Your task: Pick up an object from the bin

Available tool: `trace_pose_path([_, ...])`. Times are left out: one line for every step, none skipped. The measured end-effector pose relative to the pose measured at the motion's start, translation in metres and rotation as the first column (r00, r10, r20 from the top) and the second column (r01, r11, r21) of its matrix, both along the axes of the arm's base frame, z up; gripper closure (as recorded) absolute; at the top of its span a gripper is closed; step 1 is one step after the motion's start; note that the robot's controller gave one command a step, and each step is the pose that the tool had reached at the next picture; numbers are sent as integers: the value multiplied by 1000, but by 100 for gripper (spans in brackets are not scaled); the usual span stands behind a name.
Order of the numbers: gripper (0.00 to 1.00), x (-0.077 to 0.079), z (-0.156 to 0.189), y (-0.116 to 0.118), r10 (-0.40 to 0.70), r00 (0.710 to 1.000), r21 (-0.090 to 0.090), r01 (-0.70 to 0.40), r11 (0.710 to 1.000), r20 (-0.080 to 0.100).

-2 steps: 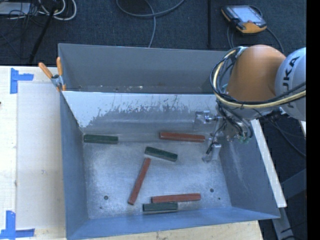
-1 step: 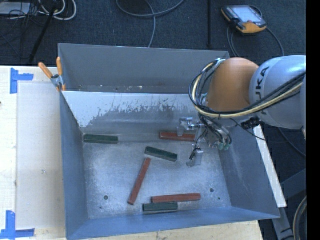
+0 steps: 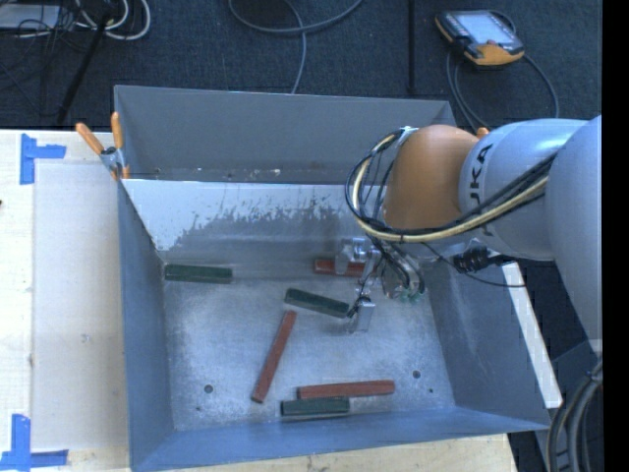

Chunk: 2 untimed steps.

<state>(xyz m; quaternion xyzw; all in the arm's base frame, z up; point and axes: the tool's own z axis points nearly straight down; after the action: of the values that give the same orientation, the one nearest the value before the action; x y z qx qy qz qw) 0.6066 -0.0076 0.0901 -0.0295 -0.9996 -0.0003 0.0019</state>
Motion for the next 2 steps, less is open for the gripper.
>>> trace_pose_path([100, 2, -7, -15, -127, 992, -1, 127, 992, 3])
trace_pose_path([0, 1, -7, -14, -125, 992, -2, 125, 992, 3])
